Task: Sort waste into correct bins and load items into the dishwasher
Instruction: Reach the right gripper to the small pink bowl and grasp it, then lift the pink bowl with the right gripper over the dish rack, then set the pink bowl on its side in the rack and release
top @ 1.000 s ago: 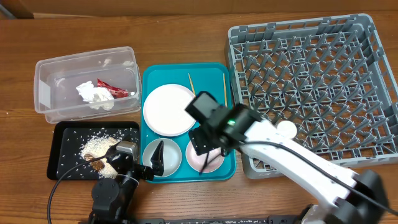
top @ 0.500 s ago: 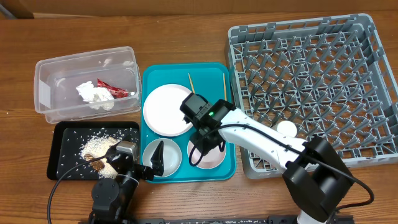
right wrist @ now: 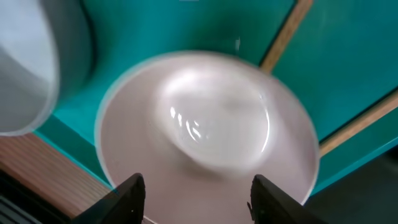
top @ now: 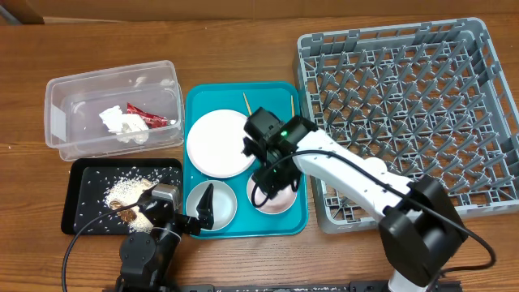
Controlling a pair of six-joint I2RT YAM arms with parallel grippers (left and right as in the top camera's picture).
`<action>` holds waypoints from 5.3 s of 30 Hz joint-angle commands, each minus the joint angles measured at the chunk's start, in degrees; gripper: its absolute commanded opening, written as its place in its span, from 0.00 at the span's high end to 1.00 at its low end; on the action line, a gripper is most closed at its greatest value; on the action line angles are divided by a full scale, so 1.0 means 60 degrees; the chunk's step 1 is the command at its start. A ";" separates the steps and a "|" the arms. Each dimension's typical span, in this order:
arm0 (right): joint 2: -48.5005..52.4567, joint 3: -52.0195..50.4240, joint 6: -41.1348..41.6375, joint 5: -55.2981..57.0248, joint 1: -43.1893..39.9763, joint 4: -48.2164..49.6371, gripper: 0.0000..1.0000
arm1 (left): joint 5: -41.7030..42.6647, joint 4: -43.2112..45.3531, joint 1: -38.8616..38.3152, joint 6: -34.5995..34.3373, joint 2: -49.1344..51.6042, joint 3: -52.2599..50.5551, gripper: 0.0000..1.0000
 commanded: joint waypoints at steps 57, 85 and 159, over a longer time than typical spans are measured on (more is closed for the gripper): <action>-0.1508 0.1716 0.8222 1.1759 -0.4269 -0.2291 0.96 | 0.0011 0.0044 0.0036 0.0149 -0.0109 -0.0058 0.00; 0.1351 0.1982 0.8393 1.3267 -0.4029 -0.4364 0.96 | 0.0011 0.0044 0.0036 0.0146 -0.0109 -0.0058 0.00; 0.1432 0.1949 0.6346 1.2979 -0.3198 -0.3187 0.96 | 0.0011 0.0044 0.0036 0.0146 -0.0109 -0.0058 0.00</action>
